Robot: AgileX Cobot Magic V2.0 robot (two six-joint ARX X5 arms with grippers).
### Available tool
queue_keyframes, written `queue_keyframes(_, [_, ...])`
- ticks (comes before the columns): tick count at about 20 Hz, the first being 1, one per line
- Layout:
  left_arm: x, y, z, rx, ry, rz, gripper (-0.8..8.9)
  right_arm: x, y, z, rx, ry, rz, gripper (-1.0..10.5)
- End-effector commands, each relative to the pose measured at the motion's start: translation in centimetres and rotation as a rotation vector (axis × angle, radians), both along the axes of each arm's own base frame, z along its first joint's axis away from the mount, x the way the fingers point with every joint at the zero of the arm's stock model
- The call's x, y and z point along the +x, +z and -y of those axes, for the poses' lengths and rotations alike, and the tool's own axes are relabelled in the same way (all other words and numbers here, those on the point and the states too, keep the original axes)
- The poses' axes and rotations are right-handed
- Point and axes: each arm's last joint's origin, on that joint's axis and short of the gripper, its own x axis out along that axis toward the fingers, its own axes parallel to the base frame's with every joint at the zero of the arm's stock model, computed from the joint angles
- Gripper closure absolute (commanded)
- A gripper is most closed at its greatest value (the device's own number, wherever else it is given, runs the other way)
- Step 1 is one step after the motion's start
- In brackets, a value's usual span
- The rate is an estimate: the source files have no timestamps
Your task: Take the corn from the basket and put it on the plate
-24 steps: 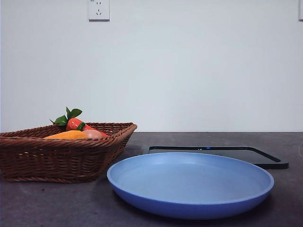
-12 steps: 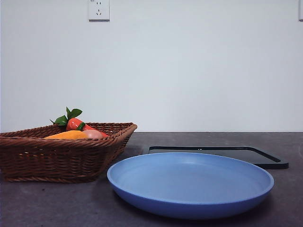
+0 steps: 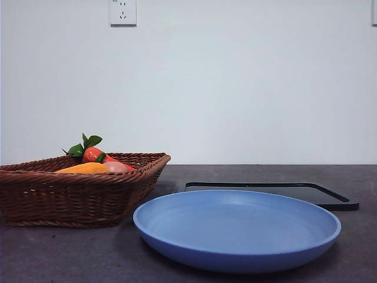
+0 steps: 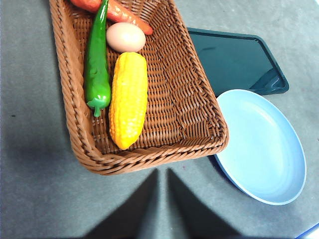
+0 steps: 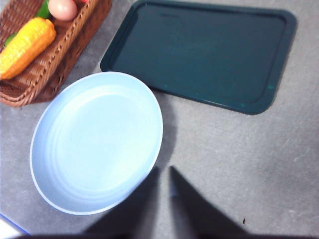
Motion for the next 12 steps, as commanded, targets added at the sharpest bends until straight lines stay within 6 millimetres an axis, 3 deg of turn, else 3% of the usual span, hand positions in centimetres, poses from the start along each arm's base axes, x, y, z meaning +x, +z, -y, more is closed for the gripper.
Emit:
queue_keyframes(1, [0.1,0.6,0.0,0.006,-0.012,0.039,4.65,0.4,0.5,-0.1,-0.003,0.004,0.019,6.6])
queue_keyframes(3, [0.2,0.7,0.0,-0.005,-0.004,0.037,3.94,0.6,0.4,-0.1,0.006,-0.008,0.004,6.3])
queue_keyframes(8, [0.3,0.8,0.0,-0.009,0.000,0.051,3.96,2.3,-0.2,-0.7,0.077,0.024,-0.047,6.3])
queue_keyframes(12, [0.3,0.8,0.0,-0.009,0.000,0.051,3.96,4.9,-2.0,-2.2,0.073,0.077,-0.137,6.3])
